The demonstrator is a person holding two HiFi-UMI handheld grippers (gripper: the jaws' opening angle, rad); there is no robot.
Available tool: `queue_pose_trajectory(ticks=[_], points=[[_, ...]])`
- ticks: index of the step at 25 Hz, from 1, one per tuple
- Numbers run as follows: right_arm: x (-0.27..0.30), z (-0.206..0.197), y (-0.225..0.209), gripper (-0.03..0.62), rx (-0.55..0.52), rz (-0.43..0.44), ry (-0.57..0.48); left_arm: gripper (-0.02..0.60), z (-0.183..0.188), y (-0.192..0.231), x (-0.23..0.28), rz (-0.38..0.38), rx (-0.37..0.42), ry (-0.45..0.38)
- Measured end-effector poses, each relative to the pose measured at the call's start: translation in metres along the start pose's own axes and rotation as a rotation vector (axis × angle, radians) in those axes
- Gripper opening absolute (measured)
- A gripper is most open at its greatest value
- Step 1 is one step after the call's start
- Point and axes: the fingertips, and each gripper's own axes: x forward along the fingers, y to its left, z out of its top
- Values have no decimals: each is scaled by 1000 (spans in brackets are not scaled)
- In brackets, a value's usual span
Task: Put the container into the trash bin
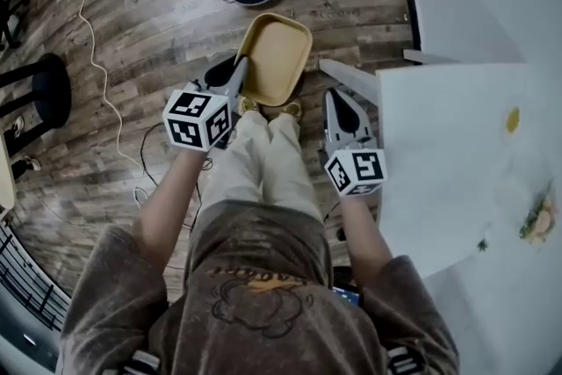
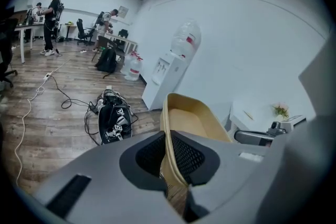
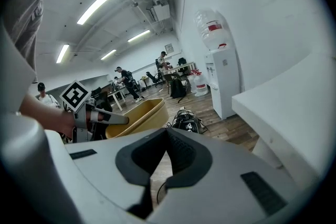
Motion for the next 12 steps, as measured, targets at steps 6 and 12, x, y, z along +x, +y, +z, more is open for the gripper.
queue_pose_trajectory(ticks=[6, 12], points=[[31, -61, -23, 2, 29, -3, 19, 25, -45, 32, 43, -4, 7, 16], [56, -123, -44, 2, 24, -14, 56, 25, -100, 61, 82, -6, -1, 45]])
